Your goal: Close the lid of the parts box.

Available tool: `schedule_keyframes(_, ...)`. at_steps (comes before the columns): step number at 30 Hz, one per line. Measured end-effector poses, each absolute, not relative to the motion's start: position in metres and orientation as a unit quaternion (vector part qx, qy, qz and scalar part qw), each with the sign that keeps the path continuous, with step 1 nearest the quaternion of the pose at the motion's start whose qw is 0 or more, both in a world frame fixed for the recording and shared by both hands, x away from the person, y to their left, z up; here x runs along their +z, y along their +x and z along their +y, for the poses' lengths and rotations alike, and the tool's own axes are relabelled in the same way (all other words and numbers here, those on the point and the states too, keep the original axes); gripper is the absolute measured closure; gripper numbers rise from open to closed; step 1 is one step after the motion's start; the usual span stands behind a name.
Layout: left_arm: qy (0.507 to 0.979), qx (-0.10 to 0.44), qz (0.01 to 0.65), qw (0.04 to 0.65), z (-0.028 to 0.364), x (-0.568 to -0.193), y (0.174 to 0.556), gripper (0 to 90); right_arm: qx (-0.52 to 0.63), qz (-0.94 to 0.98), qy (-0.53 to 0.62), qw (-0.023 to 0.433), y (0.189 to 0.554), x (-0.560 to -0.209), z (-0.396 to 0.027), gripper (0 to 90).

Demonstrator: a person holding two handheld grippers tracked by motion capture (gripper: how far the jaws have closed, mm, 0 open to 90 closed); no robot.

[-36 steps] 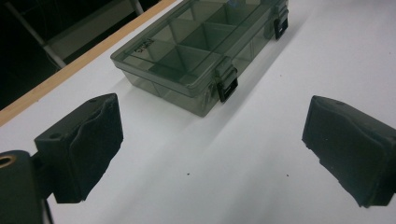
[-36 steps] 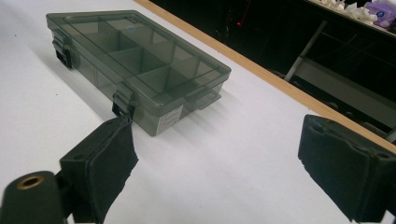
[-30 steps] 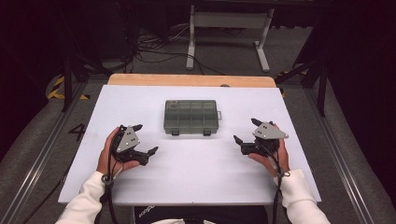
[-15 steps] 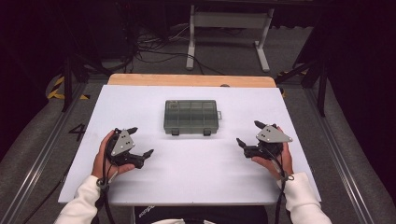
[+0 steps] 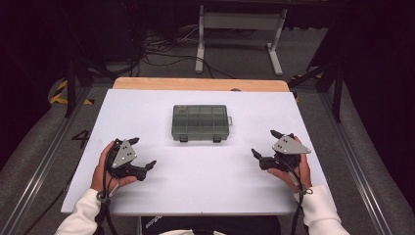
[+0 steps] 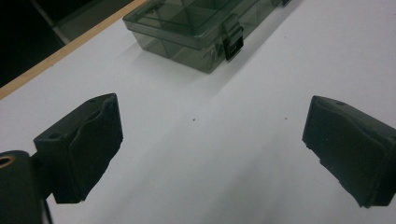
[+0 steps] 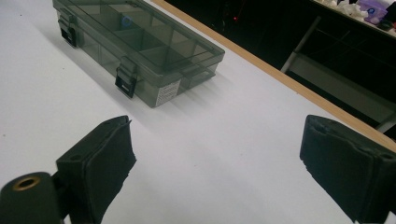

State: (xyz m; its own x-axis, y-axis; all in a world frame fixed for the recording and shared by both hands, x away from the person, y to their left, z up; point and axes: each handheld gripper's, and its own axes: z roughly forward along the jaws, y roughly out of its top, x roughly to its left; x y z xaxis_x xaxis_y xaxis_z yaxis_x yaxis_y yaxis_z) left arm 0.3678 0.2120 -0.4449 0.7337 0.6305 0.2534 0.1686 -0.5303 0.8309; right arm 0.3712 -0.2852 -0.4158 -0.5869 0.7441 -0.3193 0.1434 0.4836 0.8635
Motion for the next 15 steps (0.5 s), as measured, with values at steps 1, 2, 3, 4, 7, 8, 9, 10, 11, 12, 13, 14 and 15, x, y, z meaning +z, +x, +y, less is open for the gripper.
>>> schedule_keyframes(1,0.830,0.275,0.241,0.420,0.214,-0.446,0.367,5.6,0.423,0.783,0.284,0.356,0.370,-0.416,-0.286,10.0)
schedule_keyframes(2,0.831,0.274,0.244,0.419,0.216,-0.446,0.365,5.6,0.424,0.783,0.284,0.356,0.369,-0.415,-0.287,10.0)
schedule_keyframes(3,0.831,0.274,0.244,0.419,0.216,-0.446,0.365,5.6,0.424,0.782,0.285,0.356,0.368,-0.415,-0.289,10.0)
schedule_keyframes(4,0.830,0.275,0.245,0.419,0.218,-0.447,0.364,5.6,0.424,0.782,0.285,0.356,0.368,-0.415,-0.289,10.0)
schedule_keyframes(7,0.828,0.275,0.250,0.419,0.223,-0.448,0.361,5.6,0.422,0.783,0.287,0.355,0.365,-0.416,-0.291,10.0)
schedule_keyframes(8,0.828,0.276,0.252,0.418,0.225,-0.448,0.360,5.6,0.421,0.784,0.287,0.355,0.364,-0.417,-0.291,10.0)
schedule_keyframes(9,0.828,0.278,0.252,0.417,0.227,-0.448,0.360,5.6,0.420,0.784,0.287,0.354,0.363,-0.417,-0.291,10.0)
schedule_keyframes(10,0.826,0.277,0.256,0.419,0.229,-0.448,0.359,5.4,0.420,0.785,0.286,0.355,0.362,-0.418,-0.291,10.0)
schedule_keyframes(11,0.825,0.277,0.257,0.419,0.231,-0.448,0.358,5.5,0.419,0.785,0.286,0.355,0.361,-0.418,-0.291,10.0)
schedule_keyframes(12,0.824,0.276,0.261,0.420,0.232,-0.449,0.357,5.5,0.418,0.786,0.286,0.355,0.360,-0.418,-0.291,10.0)
schedule_keyframes(13,0.826,0.276,0.260,0.418,0.233,-0.449,0.356,5.4,0.416,0.786,0.285,0.357,0.359,-0.418,-0.292,9.9)
schedule_keyframes(14,0.826,0.279,0.259,0.416,0.234,-0.449,0.356,5.4,0.415,0.787,0.285,0.357,0.358,-0.419,-0.292,9.9)
schedule_keyframes(15,0.824,0.277,0.263,0.418,0.235,-0.450,0.355,5.4,0.414,0.787,0.285,0.358,0.358,-0.419,-0.293,9.8)
